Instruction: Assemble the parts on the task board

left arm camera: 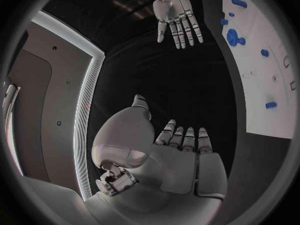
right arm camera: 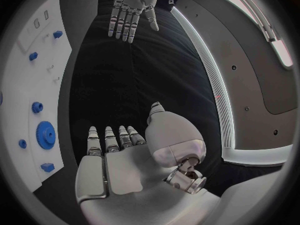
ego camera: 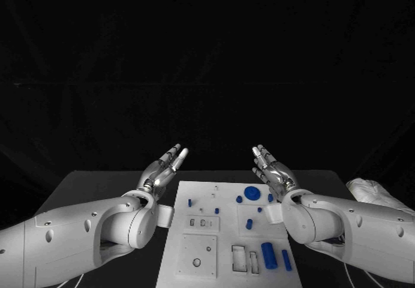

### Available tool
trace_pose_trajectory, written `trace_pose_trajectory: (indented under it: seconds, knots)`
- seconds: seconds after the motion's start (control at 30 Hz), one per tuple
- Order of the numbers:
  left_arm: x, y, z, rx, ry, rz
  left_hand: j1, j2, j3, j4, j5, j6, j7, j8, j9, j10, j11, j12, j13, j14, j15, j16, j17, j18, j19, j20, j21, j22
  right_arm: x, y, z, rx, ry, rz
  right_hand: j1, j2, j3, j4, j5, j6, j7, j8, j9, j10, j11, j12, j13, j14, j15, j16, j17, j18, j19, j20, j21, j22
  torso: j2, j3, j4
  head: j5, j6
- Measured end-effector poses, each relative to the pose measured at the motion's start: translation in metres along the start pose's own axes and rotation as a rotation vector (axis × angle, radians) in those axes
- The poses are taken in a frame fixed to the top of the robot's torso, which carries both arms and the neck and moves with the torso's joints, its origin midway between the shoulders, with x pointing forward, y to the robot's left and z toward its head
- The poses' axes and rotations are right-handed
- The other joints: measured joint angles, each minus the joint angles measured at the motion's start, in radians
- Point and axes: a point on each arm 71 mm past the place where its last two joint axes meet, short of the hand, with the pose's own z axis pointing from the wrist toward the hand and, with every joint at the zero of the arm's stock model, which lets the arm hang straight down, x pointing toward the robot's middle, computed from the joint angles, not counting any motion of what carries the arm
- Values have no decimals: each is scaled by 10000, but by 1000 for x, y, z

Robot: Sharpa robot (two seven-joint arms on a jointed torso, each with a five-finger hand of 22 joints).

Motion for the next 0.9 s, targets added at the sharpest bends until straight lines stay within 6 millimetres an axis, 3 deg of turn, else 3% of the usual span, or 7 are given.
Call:
trace_pose_trajectory:
  seconds: [0.03,0.3,0.47,0.53,0.63,0.77,0.9]
  knots:
    - [1,-1,0,6,154,-54,250,10,-70,70,35,32,-32,31,12,0,0,0,0,0,0,0,-1,125,15,42,0,-1,0,1,0,45,216,90,107,3,-15,15,0,25,21,21,0,1,76,0,0,7,82,0,0,1,-37,37,0,0,7,1,0,0,1]
    - [6,-4,0,89,854,-457,484,69,-94,94,35,151,67,30,14,0,0,0,0,0,0,0,-7,128,12,223,0,-2,1,6,-1,338,1725,839,833,-77,-168,-60,0,502,314,143,111,80,859,148,94,384,786,425,353,0,265,456,213,130,23,1,6,-1,3]
    - [6,-5,0,105,1009,-592,803,144,-94,93,233,267,183,30,24,29,51,0,0,-21,53,0,-7,129,14,514,0,-1,3,8,-3,472,2396,1246,1374,-152,-290,-188,163,993,510,311,225,403,1255,743,384,1854,1155,1688,1203,-1,2011,756,1307,703,27,1,6,-2,3]
    - [3,-17,-7,260,1200,-694,1033,152,-94,93,517,327,243,30,24,11,136,0,0,-12,170,0,-7,194,17,656,0,-1,-3,24,-12,302,2669,1090,1693,-190,-256,-360,442,1233,605,386,278,597,1448,1139,546,2611,1280,2271,1528,3,2878,871,1771,915,129,7,29,-35,-407]
    - [-7,-32,-7,581,1235,-688,1327,218,-121,120,884,388,304,30,36,37,186,0,0,-3,404,0,-7,284,12,946,0,-1,-20,48,-13,-177,2662,479,2324,-207,-88,-802,1035,1646,731,544,369,973,1701,1923,829,3763,1377,3077,1931,-1,4115,971,2368,1164,297,20,77,-90,-791]
    - [-4,-36,-9,644,1506,-775,1678,314,-121,120,1325,635,440,98,65,43,373,0,0,-5,729,0,-6,289,37,1424,0,2,-16,56,-19,-168,3105,-460,3324,-249,358,-1639,1733,2613,946,902,602,1863,1930,3259,1239,5562,1293,4231,2422,-1,5933,888,3237,1521,416,24,124,-119,-1064]
    - [-7,-41,-12,681,1645,-813,2002,448,-121,120,1759,1008,674,153,107,269,600,110,55,1,788,0,1,289,94,1586,0,26,-20,73,-20,-409,3251,-2088,4035,-334,824,-2320,1858,3966,1280,1455,938,3167,2081,4537,1567,7530,957,5511,2912,-2,7762,556,4309,2028,487,39,147,-121,-1094]
